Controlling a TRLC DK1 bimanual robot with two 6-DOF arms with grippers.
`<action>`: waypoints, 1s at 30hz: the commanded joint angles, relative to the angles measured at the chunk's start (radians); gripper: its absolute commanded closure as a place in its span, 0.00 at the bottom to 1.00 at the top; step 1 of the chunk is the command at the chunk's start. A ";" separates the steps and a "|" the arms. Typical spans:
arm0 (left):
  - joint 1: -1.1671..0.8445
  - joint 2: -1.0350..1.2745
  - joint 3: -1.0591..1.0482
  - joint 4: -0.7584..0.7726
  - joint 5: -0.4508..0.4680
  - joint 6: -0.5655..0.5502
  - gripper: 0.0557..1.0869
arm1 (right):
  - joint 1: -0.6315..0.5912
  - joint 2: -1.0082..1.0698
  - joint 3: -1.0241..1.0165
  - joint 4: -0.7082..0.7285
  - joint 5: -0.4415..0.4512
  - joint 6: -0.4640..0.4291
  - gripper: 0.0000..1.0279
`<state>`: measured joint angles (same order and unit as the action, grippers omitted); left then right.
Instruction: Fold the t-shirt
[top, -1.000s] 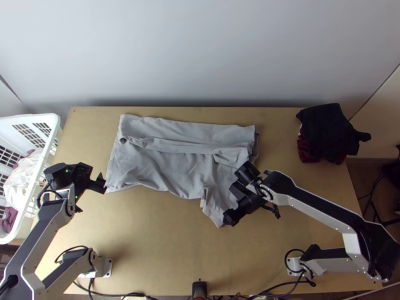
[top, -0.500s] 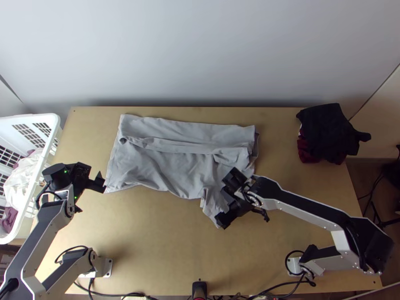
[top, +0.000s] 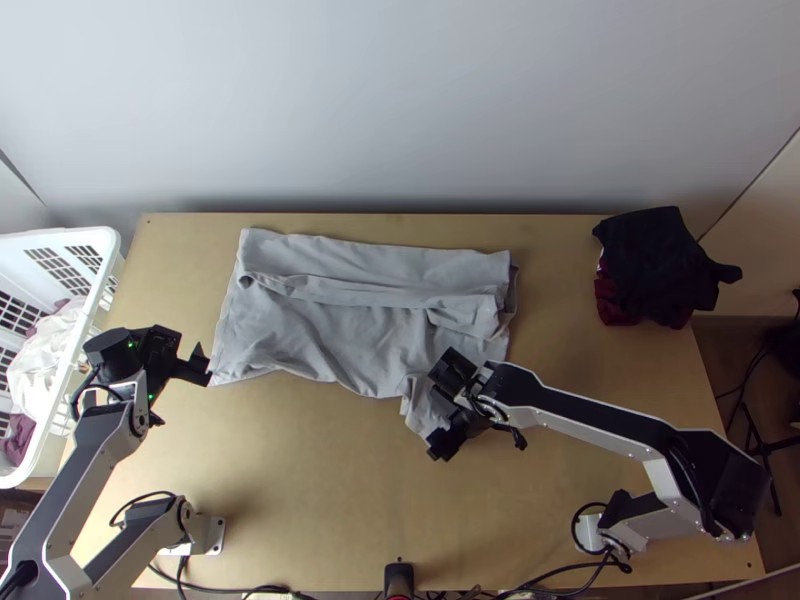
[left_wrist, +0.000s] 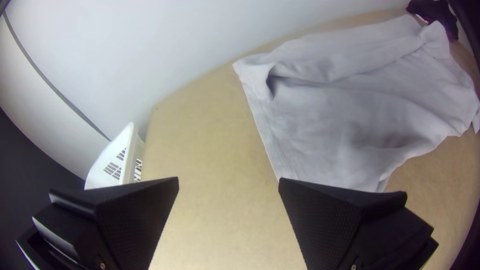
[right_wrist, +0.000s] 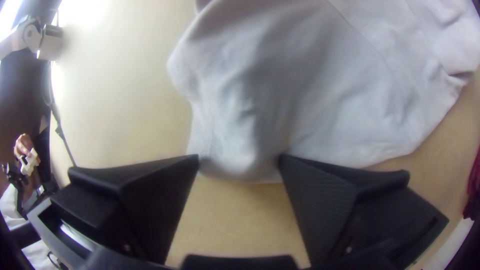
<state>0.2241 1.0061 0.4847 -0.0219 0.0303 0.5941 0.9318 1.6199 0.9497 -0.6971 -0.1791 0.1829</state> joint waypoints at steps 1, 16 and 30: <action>-0.003 -0.023 -0.005 -0.053 0.002 -0.004 0.06 | 0.021 0.021 0.009 0.005 0.006 -0.014 0.76; 0.081 -0.014 0.003 -0.351 0.174 -0.025 0.06 | 0.029 0.015 0.050 -0.002 0.006 0.000 0.80; 0.017 0.072 0.034 -0.360 0.181 -0.059 0.06 | 0.027 0.018 0.060 -0.015 0.006 0.001 0.80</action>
<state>0.2878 1.0565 0.5102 -0.3714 0.2024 0.5598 0.9600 1.6344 1.0050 -0.7116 -0.1749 0.1837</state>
